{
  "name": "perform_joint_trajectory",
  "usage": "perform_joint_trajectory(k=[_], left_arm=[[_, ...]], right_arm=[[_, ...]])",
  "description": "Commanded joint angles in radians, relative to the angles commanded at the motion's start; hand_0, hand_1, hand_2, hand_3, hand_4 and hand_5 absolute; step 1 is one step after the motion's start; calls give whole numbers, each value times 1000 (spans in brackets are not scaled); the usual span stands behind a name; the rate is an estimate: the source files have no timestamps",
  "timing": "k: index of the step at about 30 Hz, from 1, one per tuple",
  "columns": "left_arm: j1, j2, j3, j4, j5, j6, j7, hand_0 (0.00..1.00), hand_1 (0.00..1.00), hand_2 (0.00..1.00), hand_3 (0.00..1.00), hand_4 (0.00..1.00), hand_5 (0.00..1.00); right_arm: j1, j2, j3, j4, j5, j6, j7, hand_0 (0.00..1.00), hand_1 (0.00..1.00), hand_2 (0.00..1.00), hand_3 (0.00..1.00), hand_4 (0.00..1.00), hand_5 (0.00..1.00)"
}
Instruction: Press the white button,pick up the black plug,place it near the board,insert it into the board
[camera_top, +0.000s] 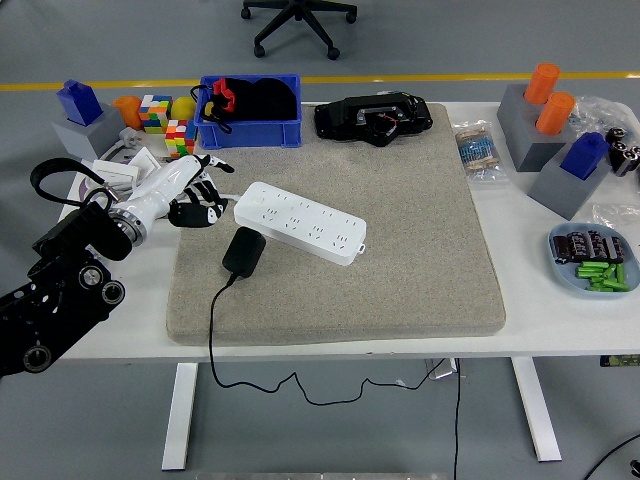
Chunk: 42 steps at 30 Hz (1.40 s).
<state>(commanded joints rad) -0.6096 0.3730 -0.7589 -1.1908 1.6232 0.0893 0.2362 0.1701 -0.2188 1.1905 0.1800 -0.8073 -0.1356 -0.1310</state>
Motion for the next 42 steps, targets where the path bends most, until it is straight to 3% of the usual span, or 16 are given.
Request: perform_joint_trajectory(k=[4,6,7,14,24,28,42], left_arm=[[-38,-12,44,30,-4,-8,9,67,69,137,705,2,2],[-67,-25,77,58,-14,-18,21,67,69,137,705,2,2],[-79,-32,91,73,-20,-24,27,15,18,95,671,2,2],[-133,-78,154,161,-47,-53,61,2,2,84,680,2,2],[-203,-150,229,295,-45,-25,68,2,2,72,681,2,2],[-228,-175,262,337,3,-10,74,2,2,59,687,2,2],[-260,-207,326,397,59,-7,79,2,2,53,694,2,2]], right_arm=[[-1,-1,0,0,0,-1,-1,639,575,608,541,655,334],[-3,-1,0,0,1,0,-1,639,575,608,541,655,334],[-3,-1,2,0,0,-1,-1,638,575,607,541,655,335],[-12,2,9,0,-3,-1,-2,638,575,607,540,655,335],[-15,6,4,0,2,0,-2,637,575,607,541,655,335],[-12,5,3,0,5,-1,-2,637,575,606,540,656,334],[-14,5,-2,0,5,-1,-3,636,575,605,540,656,335]])
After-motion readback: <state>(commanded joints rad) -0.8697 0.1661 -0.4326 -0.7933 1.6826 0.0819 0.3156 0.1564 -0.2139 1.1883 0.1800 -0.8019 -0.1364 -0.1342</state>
